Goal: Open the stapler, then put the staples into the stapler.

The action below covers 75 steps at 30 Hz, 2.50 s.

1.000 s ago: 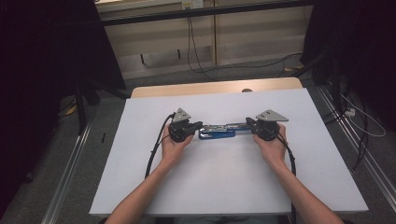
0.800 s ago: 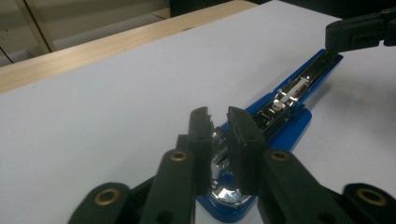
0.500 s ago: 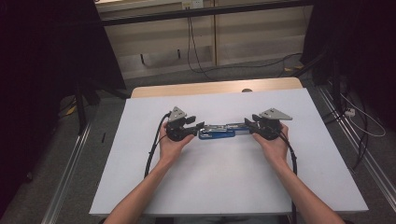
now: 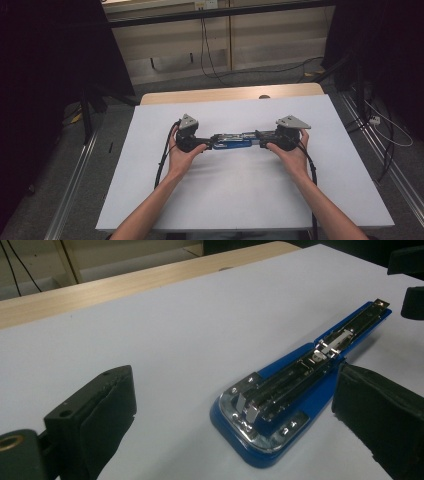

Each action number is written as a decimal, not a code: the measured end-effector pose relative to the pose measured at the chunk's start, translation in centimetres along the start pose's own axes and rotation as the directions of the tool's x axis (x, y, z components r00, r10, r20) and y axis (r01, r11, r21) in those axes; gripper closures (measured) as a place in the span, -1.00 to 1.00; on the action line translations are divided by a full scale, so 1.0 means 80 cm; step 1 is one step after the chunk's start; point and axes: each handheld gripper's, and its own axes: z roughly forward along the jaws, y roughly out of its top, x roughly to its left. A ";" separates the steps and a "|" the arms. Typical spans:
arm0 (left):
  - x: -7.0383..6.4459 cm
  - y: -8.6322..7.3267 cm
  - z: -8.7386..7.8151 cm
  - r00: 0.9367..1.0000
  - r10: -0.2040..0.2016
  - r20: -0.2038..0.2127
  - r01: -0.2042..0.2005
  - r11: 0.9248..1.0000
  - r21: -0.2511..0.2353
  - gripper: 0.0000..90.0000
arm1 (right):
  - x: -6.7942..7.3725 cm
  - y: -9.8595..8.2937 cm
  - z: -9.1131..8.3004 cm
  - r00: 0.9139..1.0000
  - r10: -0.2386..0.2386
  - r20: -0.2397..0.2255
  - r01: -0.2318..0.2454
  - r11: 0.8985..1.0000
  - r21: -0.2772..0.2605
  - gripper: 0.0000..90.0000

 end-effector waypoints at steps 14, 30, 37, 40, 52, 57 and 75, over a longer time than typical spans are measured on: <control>0.000 -0.012 -0.026 1.000 0.017 0.023 -0.016 1.000 -0.022 -0.91 | -0.006 -0.002 -0.015 1.000 0.028 -0.009 -0.028 0.999 -0.018 -0.91; -0.002 -0.033 -0.085 1.000 0.009 -0.016 -0.010 0.999 -0.052 -0.91 | -0.010 -0.005 -0.038 0.998 0.035 -0.048 -0.036 0.999 -0.031 -0.85; -0.001 -0.042 -0.099 1.000 0.010 -0.028 -0.012 0.999 -0.048 -0.90 | -0.014 -0.011 -0.049 0.998 0.045 -0.038 -0.045 0.999 -0.016 -0.87; -0.001 -0.042 -0.104 1.000 0.003 -0.030 -0.004 0.999 -0.052 -0.90 | -0.016 -0.010 -0.055 0.998 0.043 -0.045 -0.044 0.999 -0.020 -0.90; -0.017 -0.060 -0.133 1.000 0.002 -0.011 -0.002 0.999 -0.039 -0.90 | -0.029 -0.019 -0.081 0.997 0.033 -0.063 -0.032 0.999 0.019 -0.92; -0.018 -0.066 -0.149 0.999 0.017 -0.032 -0.018 0.998 -0.052 -0.90 | -0.030 -0.027 -0.087 0.997 0.039 -0.072 -0.037 0.999 0.022 -0.91; -0.028 -0.103 -0.207 0.992 0.002 -0.123 -0.011 0.997 -0.076 -0.91 | -0.037 -0.018 -0.109 0.993 0.025 -0.116 -0.014 0.995 0.094 -0.85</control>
